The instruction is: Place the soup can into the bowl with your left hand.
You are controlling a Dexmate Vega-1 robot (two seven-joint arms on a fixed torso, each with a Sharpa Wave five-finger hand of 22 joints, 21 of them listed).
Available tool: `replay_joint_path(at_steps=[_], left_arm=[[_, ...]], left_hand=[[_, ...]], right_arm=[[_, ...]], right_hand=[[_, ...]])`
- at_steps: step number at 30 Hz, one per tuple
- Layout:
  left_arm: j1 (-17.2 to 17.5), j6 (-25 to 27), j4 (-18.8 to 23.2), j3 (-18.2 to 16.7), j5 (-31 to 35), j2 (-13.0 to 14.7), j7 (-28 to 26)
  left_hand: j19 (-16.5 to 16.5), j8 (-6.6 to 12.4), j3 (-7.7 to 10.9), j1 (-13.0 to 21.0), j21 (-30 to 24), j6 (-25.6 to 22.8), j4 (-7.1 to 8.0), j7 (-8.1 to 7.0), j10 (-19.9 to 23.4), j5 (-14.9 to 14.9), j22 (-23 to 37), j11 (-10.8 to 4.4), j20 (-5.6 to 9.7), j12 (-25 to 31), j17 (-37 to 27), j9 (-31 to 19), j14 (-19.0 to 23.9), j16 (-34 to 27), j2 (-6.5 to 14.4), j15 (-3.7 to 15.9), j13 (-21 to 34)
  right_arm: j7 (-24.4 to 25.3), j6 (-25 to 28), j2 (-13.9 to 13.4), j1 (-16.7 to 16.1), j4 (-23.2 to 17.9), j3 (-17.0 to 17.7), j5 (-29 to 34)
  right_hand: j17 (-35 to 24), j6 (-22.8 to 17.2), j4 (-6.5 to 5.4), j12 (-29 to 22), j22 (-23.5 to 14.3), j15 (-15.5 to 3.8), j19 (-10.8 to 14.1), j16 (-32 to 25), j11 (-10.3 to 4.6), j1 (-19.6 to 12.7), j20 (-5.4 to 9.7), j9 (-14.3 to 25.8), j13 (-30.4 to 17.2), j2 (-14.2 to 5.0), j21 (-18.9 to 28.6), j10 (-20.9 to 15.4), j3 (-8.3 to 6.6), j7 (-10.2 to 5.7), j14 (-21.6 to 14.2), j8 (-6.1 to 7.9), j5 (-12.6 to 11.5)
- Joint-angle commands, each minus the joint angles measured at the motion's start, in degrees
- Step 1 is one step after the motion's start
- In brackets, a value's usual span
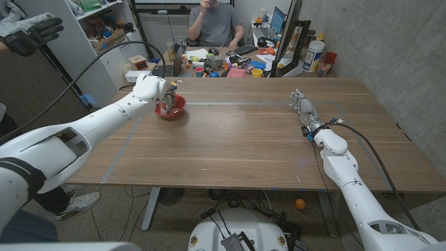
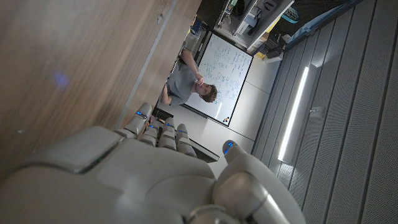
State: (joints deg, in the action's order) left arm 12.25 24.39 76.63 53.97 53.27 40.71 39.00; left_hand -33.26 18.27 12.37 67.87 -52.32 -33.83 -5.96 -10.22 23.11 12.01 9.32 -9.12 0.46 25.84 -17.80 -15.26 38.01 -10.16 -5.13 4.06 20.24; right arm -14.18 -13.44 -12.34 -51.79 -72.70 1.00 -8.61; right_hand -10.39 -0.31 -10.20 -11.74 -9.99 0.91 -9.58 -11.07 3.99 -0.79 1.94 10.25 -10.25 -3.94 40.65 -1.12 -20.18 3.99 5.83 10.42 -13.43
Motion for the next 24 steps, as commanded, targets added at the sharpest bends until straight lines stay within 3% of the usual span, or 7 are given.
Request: replay_joint_path(at_steps=[1, 2, 6, 8, 12, 18, 24], left_arm=[[-1.8, 0.1, 0.5, 1.6, 1.7, -0.4, 6.3], [-2.0, -0.5, 0.7, 1.6, 1.6, -0.2, 6.8], [-2.4, -0.8, 1.9, 2.1, 2.8, -0.1, 9.3], [-2.6, -0.8, 2.4, 2.1, 3.2, -0.1, 10.3], [-2.9, -0.9, 3.4, 2.2, 4.4, -0.1, 12.1], [-3.3, -0.9, 3.9, 1.7, 5.0, -0.5, 15.0], [-3.3, -0.7, 5.4, 1.2, 5.8, -0.1, 17.0]], left_hand=[[6.7, -0.91, 3.08, -1.5, 5.5, 3.2, 4.94, -1.39, -3.9, 0.7, 0.2, 0.12, -5.27, -3.9, 0.4, -0.4, -8.3, -0.4, 0.9, 4.19, -1.2], [7.5, -1.03, 2.96, -1.6, 6.2, 3.6, 4.97, -1.61, -5.0, 0.8, 0.2, 0.12, -6.23, -4.8, 0.6, -0.4, -9.6, -0.4, 0.9, 3.88, -1.4], [13.2, -2.24, 0.63, -4.1, 11.7, 7.0, 5.87, -2.25, -9.0, 1.3, 0.3, 1.2, -10.58, -9.1, 2.3, -0.2, -18.3, -0.3, 0.1, -0.63, -2.9], [15.4, -3.24, -0.36, -5.2, 14.0, 9.4, 6.29, -2.32, -10.9, 1.7, 0.3, 1.52, -11.76, -10.8, 3.0, 0.0, -21.8, -0.3, 0.0, -2.34, -3.5], [19.3, -5.04, -1.85, -6.8, 17.6, 13.5, 7.04, -2.21, -14.2, 2.2, 0.4, 2.5, -12.75, -13.1, 4.2, 0.5, -26.8, -0.2, -0.1, -5.11, -4.3], [22.8, -7.61, -4.0, -9.1, 22.0, 20.9, 8.1, -2.1, -18.3, 3.1, 0.4, 3.05, -12.9, -14.7, 5.8, 1.6, -31.4, -0.2, -0.4, -7.43, -5.9], [24.0, -8.04, -5.84, -11.2, 24.3, 25.1, 9.1, -2.19, -21.6, 3.8, 0.5, 3.86, -12.93, -15.3, 6.5, 2.2, -34.1, -0.2, -1.0, -8.68, -6.8]], right_arm=[[-0.4, -0.7, 0.0, 0.6, 1.0, -0.2, -0.2], [-0.6, -0.7, 0.0, 0.7, 1.0, -0.2, -0.3], [-0.7, -0.7, 0.0, 0.7, 1.0, -0.2, -0.4], [-0.7, -0.9, 0.0, 0.7, 1.1, -0.2, -0.4], [-0.8, -0.8, -0.1, 0.7, 1.0, -0.2, -0.4], [-0.7, -0.9, -0.1, 0.1, 0.5, 0.0, -0.4], [-0.6, -0.9, -0.2, -0.3, 0.0, 0.2, -0.6]], right_hand=[[-0.2, 0.2, 0.15, -0.1, -0.2, -0.02, -0.8, 0.1, 0.08, -0.2, 0.97, 0.2, -0.3, -5.54, -0.1, -0.4, -0.37, 0.27, -0.5, 0.36, -0.5], [-0.2, 0.2, 0.15, -0.1, -0.2, -0.04, -0.7, 0.1, 0.02, -0.2, 1.02, 0.2, -0.3, -5.51, -0.1, -0.4, -0.36, 0.26, -0.4, 0.36, -0.5], [-0.2, 0.2, 0.15, -0.2, -0.2, -0.01, -0.7, 0.1, 0.1, -0.2, 0.93, 0.2, -0.3, -5.53, -0.2, -0.4, -0.37, 0.28, -0.4, 0.37, -0.5], [-0.2, 0.2, 0.16, -0.2, -0.2, 0.03, -0.7, 0.1, 0.09, -0.2, 0.97, 0.2, -0.3, -5.53, -0.2, -0.4, -0.38, 0.29, -0.4, 0.36, -0.5], [-0.2, 0.2, 0.15, -0.1, -0.2, 0.04, -0.7, 0.1, 0.06, -0.2, 0.92, 0.2, -0.3, -5.52, -0.3, -0.4, -0.37, 0.29, -0.4, 0.38, -0.5], [-0.2, 0.2, 0.16, -0.1, -0.2, 0.04, -0.7, 0.1, 0.09, -0.2, 0.91, 0.2, -0.3, -5.51, -0.4, -0.4, -0.38, 0.29, -0.5, 0.38, -0.5], [-0.2, 0.2, 0.17, -0.1, -0.2, 0.08, -0.7, 0.1, 0.17, -0.2, 0.89, 0.2, -0.3, -5.51, -0.5, -0.4, -0.39, 0.31, -0.5, 0.39, -0.5]])
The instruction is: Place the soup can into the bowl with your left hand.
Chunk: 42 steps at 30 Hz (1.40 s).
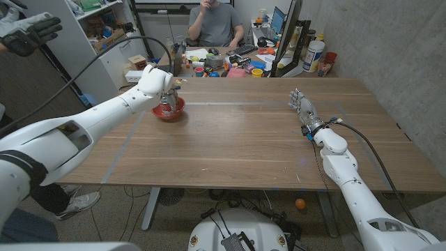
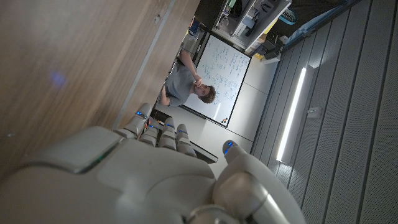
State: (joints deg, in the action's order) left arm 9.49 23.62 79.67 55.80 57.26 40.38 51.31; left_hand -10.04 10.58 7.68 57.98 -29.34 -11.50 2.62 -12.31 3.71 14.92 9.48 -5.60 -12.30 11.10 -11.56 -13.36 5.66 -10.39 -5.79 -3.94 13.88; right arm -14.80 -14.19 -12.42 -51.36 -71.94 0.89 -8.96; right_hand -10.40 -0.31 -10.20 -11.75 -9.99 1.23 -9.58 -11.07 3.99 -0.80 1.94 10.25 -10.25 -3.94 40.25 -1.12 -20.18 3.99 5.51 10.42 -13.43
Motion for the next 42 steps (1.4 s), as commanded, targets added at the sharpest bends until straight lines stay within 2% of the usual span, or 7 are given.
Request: replay_joint_path(at_steps=[1, 10, 15, 21, 32, 42], left_arm=[[-0.4, 0.1, 2.8, -0.8, 2.0, 0.4, 4.9], [1.1, 0.7, 8.1, -4.2, 2.4, 2.5, 5.1], [1.6, 1.7, 10.1, -4.8, 4.9, 2.9, 6.2], [2.5, 1.9, 12.0, -6.0, 6.9, 3.5, 6.9], [5.4, 2.0, 17.7, -11.0, 7.9, 6.2, 5.4], [9.4, 1.6, 22.8, -15.4, 9.5, 8.9, 0.4]], left_hand=[[0.9, -0.3, -1.33, -1.5, 1.6, 3.1, 0.61, -0.17, -2.6, 1.0, 0.3, 0.35, -0.18, -0.6, 0.3, 0.3, -2.2, 0.1, -0.3, -1.01, -0.5], [1.9, 0.01, -1.98, -2.1, 2.8, 3.7, 0.91, -0.25, -3.7, 1.3, 0.3, 0.63, -0.2, -0.5, 0.4, 0.5, -3.5, 0.2, -0.4, -1.01, -0.8], [2.5, 0.08, -2.27, -2.4, 3.4, 4.1, 1.09, -0.26, -4.5, 1.6, 0.3, 0.8, -0.21, -0.6, 0.4, 0.6, -4.2, 0.2, -0.4, -1.18, -1.0], [3.9, -0.21, -3.09, -2.9, 5.2, 6.9, 1.36, -0.24, -6.5, 2.2, 0.4, 0.72, -0.21, -0.6, 0.5, 1.0, -5.9, 0.1, -0.4, -1.39, -1.4], [4.4, 0.13, -3.51, -3.5, 6.0, 7.3, 1.78, -0.29, -6.2, 2.5, 0.4, 0.45, -0.18, -0.1, 0.5, 1.0, -5.9, -0.3, 0.0, -0.6, -1.6], [4.3, 0.72, -3.91, -4.0, 6.6, 6.7, 2.08, -0.29, -5.4, 2.7, 0.5, -0.18, -0.13, 0.4, 0.5, 1.0, -5.6, -0.6, 0.2, -0.18, -1.8]], right_arm=[[-0.1, -0.2, -0.1, -0.7, -0.8, 0.3, -0.3], [-0.2, -0.5, -0.1, -1.0, -0.9, 0.3, -0.4], [-0.1, -0.3, -0.1, -1.4, -1.4, 0.3, -0.4], [0.0, -0.3, -0.2, -1.8, -1.9, 0.3, -0.2], [0.7, 0.1, -0.3, -2.8, -3.3, 0.4, 0.0], [1.2, 0.5, -0.1, -3.7, -4.4, 0.0, 0.2]], right_hand=[[-0.2, 0.2, 0.17, -0.1, -0.2, -0.23, -0.7, 0.1, 0.17, -0.2, 0.89, 0.2, -0.3, -5.51, -0.1, -0.4, -0.39, 0.3, -0.2, 0.39, -0.5], [-0.2, 0.2, 0.16, -0.2, -0.2, -0.26, -0.7, 0.1, 0.19, -0.2, 0.89, 0.2, -0.3, -5.5, -0.3, -0.4, -0.39, 0.27, -0.2, 0.39, -0.5], [-0.2, 0.2, 0.17, -0.1, -0.2, -0.32, -0.7, 0.1, 0.11, -0.2, 0.92, 0.2, -0.3, -5.48, -0.3, -0.4, -0.39, 0.26, -0.2, 0.39, -0.5], [-0.2, 0.2, 0.18, -0.1, -0.2, -0.36, -0.6, 0.1, 0.17, -0.3, 0.92, 0.2, -0.3, -5.56, -0.4, -0.4, -0.44, 0.24, -0.2, 0.39, -0.5], [-0.1, 0.2, 0.24, -0.2, -0.2, -0.34, -0.6, 0.2, 0.14, -0.3, 0.9, 0.2, -0.3, -5.54, -0.6, -0.5, -0.49, 0.26, -0.2, 0.4, -0.6], [-0.1, 0.2, 0.24, -0.2, -0.2, -0.27, -0.5, 0.2, 0.17, -0.3, 0.85, 0.2, -0.3, -5.51, -0.8, -0.5, -0.5, 0.31, -0.2, 0.4, -0.6]])
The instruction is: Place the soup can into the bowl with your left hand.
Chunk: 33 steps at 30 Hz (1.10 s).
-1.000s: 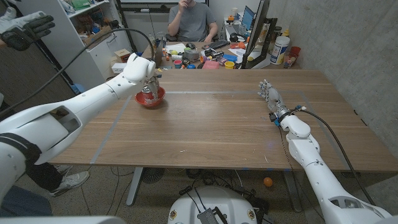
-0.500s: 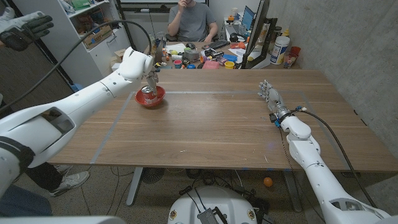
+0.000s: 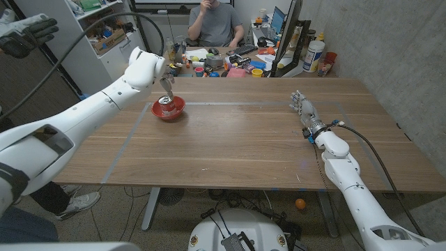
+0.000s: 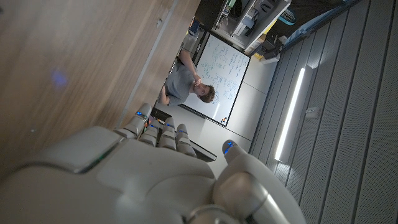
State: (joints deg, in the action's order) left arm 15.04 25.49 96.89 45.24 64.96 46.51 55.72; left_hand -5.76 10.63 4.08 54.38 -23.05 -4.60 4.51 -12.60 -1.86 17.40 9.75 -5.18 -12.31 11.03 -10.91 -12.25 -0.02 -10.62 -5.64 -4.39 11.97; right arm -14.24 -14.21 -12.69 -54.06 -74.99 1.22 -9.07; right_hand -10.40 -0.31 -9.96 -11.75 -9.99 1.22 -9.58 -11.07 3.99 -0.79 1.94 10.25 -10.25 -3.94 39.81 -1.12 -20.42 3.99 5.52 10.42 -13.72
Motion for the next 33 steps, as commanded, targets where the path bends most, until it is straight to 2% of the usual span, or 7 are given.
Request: replay_joint_path(at_steps=[1, 5, 9, 12, 20, 26, 33], left_arm=[[4.1, -0.4, 6.0, -5.4, 1.7, 2.9, -4.4], [5.5, 0.0, 7.4, -7.5, 1.0, 3.2, -5.7], [7.5, -0.4, 9.3, -10.0, -0.3, 4.3, -9.6], [8.8, 0.2, 10.5, -11.0, 0.5, 4.7, -12.0], [11.1, -0.3, 12.2, -14.3, -2.5, 5.5, -16.1], [13.5, -0.7, 13.4, -16.8, -4.6, 6.4, -21.7], [17.1, -1.6, 14.3, -20.3, -9.0, 7.4, -30.2]], left_hand=[[0.0, 0.68, -0.32, -0.4, 0.3, -0.3, 0.19, 0.01, 0.2, 0.2, 0.2, -0.61, -0.12, 0.5, -0.1, -0.1, 0.1, -0.3, 0.1, 0.27, 0.1], [-0.2, 0.77, -0.45, -0.5, 0.4, -0.3, 0.24, -0.01, 0.2, 0.3, 0.2, -0.84, -0.09, 0.5, -0.1, -0.1, 0.0, -0.4, 0.1, 0.33, 0.1], [-0.3, 0.8, -0.54, -0.5, 0.5, -0.3, 0.28, -0.01, 0.1, 0.3, 0.2, -0.84, -0.08, 0.5, -0.1, 0.0, 0.0, -0.4, 0.1, 0.31, 0.1], [-0.4, 0.81, -0.65, -0.6, 0.6, -0.3, 0.33, -0.01, 0.0, 0.4, 0.2, -0.89, -0.07, 0.5, -0.1, 0.0, 0.1, -0.4, 0.1, 0.4, 0.1], [-1.5, 0.72, -1.11, -1.2, 0.6, 0.3, 0.62, 0.0, -0.1, 0.5, 0.3, -1.17, 0.01, 0.5, -0.1, 0.0, 0.0, -0.4, 0.1, 0.69, 0.0], [-2.9, 0.68, -1.84, -2.1, 0.6, 0.9, 1.08, -0.02, -2.1, 0.7, 0.4, -0.85, 0.03, 0.0, -0.1, 0.1, -0.6, -0.3, 0.1, 0.83, -0.1], [-4.6, 0.77, -2.67, -4.0, 0.7, 1.2, 2.11, 0.01, -1.0, 0.8, 0.4, -1.97, -0.07, 0.6, -0.1, 0.2, -0.5, -0.5, 0.6, 1.5, -0.2]], right_arm=[[0.7, 0.5, 0.2, -1.0, -1.4, -0.4, 0.4], [1.0, 0.7, 0.3, -1.4, -1.9, -0.5, 0.5], [1.5, 1.0, 0.4, -2.0, -3.0, -0.7, 0.7], [2.0, 1.2, 0.4, -2.5, -3.7, -0.8, 1.0], [2.9, 1.6, 0.5, -3.5, -5.3, -1.3, 1.5], [3.9, 2.0, 0.6, -4.5, -6.8, -1.7, 1.9], [5.4, 3.0, 0.8, -6.1, -9.7, -2.2, 2.6]], right_hand=[[-0.1, 0.2, 0.0, -0.2, -0.2, -0.33, -0.5, 0.2, 0.11, -0.3, 0.88, 0.2, -0.3, -5.51, -0.4, -0.5, -0.26, 0.31, -0.2, 0.4, -0.3], [-0.1, 0.2, -0.02, -0.1, -0.2, -0.28, -0.5, 0.2, 0.09, -0.3, 0.86, 0.2, -0.3, -5.48, -0.4, -0.4, -0.25, 0.32, -0.2, 0.4, -0.3], [-0.1, 0.2, -0.02, -0.1, -0.2, -0.28, -0.5, 0.2, 0.19, -0.3, 0.89, 0.2, -0.3, -5.47, -0.5, -0.4, -0.25, 0.31, -0.2, 0.4, -0.3], [-0.1, 0.1, -0.01, -0.1, -0.2, -0.28, -0.4, 0.2, 0.15, -0.3, 0.88, 0.2, -0.3, -5.47, -0.5, -0.4, -0.25, 0.28, -0.2, 0.41, -0.3], [-0.1, 0.1, 0.0, -0.1, -0.2, -0.29, -0.4, 0.2, 0.18, -0.4, 0.87, 0.2, -0.3, -5.48, -0.6, -0.5, -0.28, 0.23, -0.2, 0.42, -0.3], [-0.1, 0.1, 0.03, -0.2, -0.2, -0.29, -0.4, 0.2, 0.16, -0.4, 0.9, 0.2, -0.3, -5.48, -0.7, -0.5, -0.3, 0.26, -0.2, 0.41, -0.3], [-0.1, 0.1, 0.01, -0.2, -0.2, -0.29, -0.3, 0.2, 0.13, -0.4, 0.89, 0.2, -0.3, -5.44, -0.8, -0.5, -0.28, 0.31, -0.2, 0.43, -0.3]])
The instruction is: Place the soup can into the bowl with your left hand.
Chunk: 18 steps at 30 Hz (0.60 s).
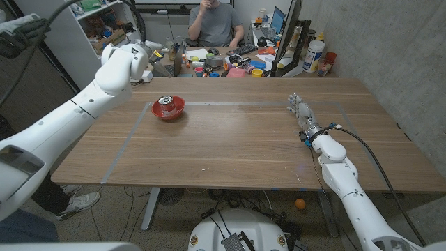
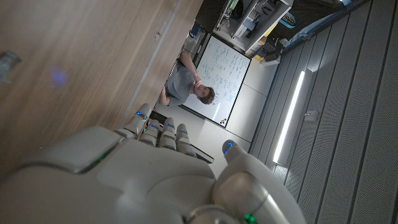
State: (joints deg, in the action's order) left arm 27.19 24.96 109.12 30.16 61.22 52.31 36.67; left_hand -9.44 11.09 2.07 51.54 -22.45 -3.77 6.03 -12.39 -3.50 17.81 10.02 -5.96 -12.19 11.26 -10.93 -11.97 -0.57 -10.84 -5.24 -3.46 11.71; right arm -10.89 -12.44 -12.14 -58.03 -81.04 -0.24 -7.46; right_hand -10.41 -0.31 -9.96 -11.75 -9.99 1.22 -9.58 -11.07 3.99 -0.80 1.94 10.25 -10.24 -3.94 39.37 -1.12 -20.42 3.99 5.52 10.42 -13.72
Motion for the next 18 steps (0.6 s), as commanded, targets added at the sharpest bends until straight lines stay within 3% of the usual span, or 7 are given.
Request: replay_joint_path(at_steps=[1, 18], left_arm=[[5.4, -1.3, 2.2, -5.6, -5.7, 1.8, -12.3], [9.8, -8.4, 1.3, -13.2, -21.5, 4.7, -24.3]], left_hand=[[-1.0, 0.35, -0.75, -1.3, 0.1, 0.3, 0.7, -0.21, 0.7, 0.4, 0.2, -1.11, -0.21, 0.4, -0.1, -0.1, 0.1, -0.3, 0.2, 0.63, 0.1], [-2.0, 0.6, -2.02, -3.3, 0.6, 0.1, 1.5, -0.21, 1.3, 0.4, 0.1, -0.73, -0.25, 0.8, 0.0, -0.1, 0.5, -0.5, -0.1, 0.86, 0.0]], right_arm=[[2.4, 1.4, 0.3, -2.5, -4.2, -0.9, 1.2], [10.3, 0.4, 2.0, -11.7, -13.2, -2.9, 4.3]], right_hand=[[-0.1, 0.1, 0.0, -0.2, -0.2, -0.28, -0.4, 0.2, 0.1, -0.3, 0.88, 0.2, -0.3, -5.41, -0.4, -0.5, -0.26, 0.3, -0.2, 0.43, -0.3], [-0.1, -0.2, 0.07, -0.2, -0.2, -0.29, -0.2, 0.2, 0.33, -0.4, 0.86, 0.2, -0.3, -5.37, -0.6, -0.7, -0.31, 0.38, -0.4, 0.51, -0.3]])
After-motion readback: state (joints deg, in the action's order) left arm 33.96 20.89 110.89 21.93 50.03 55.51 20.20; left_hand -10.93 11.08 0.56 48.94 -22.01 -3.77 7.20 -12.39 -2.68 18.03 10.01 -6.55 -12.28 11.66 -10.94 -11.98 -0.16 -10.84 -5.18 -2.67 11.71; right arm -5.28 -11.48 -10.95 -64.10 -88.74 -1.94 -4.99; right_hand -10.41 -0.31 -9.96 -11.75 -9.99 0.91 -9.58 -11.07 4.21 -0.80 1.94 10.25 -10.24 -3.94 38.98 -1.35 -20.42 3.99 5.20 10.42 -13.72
